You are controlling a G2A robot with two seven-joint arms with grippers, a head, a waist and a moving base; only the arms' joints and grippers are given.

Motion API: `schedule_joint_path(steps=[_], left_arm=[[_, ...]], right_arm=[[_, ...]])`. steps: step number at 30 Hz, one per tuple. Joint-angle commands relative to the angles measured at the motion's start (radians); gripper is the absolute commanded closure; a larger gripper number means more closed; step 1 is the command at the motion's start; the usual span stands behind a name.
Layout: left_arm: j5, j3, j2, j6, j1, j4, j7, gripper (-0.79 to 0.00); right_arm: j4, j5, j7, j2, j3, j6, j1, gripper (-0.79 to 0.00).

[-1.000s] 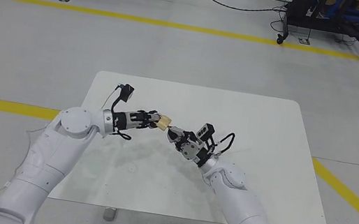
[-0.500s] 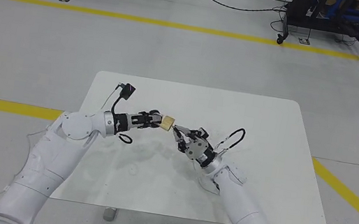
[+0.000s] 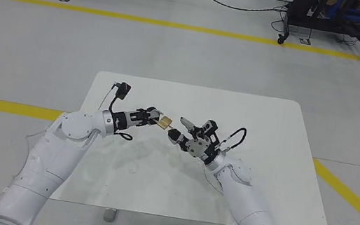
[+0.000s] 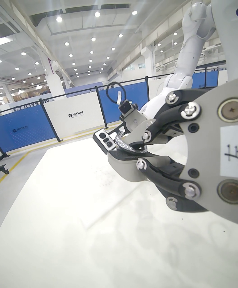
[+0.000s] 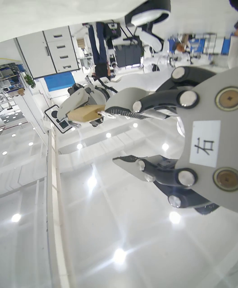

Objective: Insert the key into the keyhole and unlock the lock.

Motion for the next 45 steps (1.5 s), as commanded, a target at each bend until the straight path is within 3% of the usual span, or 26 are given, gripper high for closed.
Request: schedule_joint_path(steps=[1, 11, 19, 22, 27, 29, 35, 36, 37, 38, 45], left_arm=[[0.004, 0.004, -0.001, 0.007, -0.004, 0.005, -0.003, 0.0], [0.037, 0.017, -0.002, 0.018, -0.014, 0.016, 0.024, 0.0], [0.037, 0.017, -0.003, 0.02, -0.012, 0.016, 0.028, 0.0], [0.073, 0.063, -0.012, 0.053, -0.008, -0.018, 0.045, 0.0], [0.226, 0.228, -0.052, 0.145, -0.079, -0.027, 0.088, 0.0], [0.295, 0.294, -0.074, 0.179, -0.125, 0.011, 0.135, 0.0], [0.254, 0.414, -0.147, 0.187, -0.223, 0.174, 0.186, 0.0], [0.25, 0.428, -0.157, 0.186, -0.237, 0.198, 0.184, -0.046], [0.248, 0.438, -0.166, 0.189, -0.25, 0.222, 0.184, -0.366], [0.253, 0.448, -0.173, 0.193, -0.262, 0.244, 0.189, -0.785], [0.241, 0.457, -0.2, 0.173, -0.301, 0.345, 0.193, -0.785]], right_arm=[[-0.059, -0.1, -0.027, 0.019, 0.044, -0.06, -0.019, -0.785], [-0.525, -0.385, -0.167, 0.102, 0.35, -0.132, -0.285, -0.785], [-0.525, -0.385, -0.167, 0.102, 0.35, -0.132, -0.285, -0.785], [-0.525, -0.385, -0.167, 0.102, 0.35, -0.132, -0.285, -0.785], [-0.525, -0.385, -0.167, 0.102, 0.35, -0.132, -0.285, -0.785], [-0.525, -0.385, -0.167, 0.102, 0.35, -0.132, -0.285, -0.785], [-0.525, -0.385, -0.167, 0.102, 0.35, -0.132, -0.285, -0.785], [-0.525, -0.385, -0.167, 0.102, 0.35, -0.132, -0.285, -0.785], [-0.525, -0.385, -0.167, 0.102, 0.35, -0.132, -0.285, -0.785], [-0.525, -0.385, -0.167, 0.102, 0.35, -0.132, -0.285, -0.785], [-0.525, -0.385, -0.167, 0.102, 0.35, -0.132, -0.285, -0.785]])
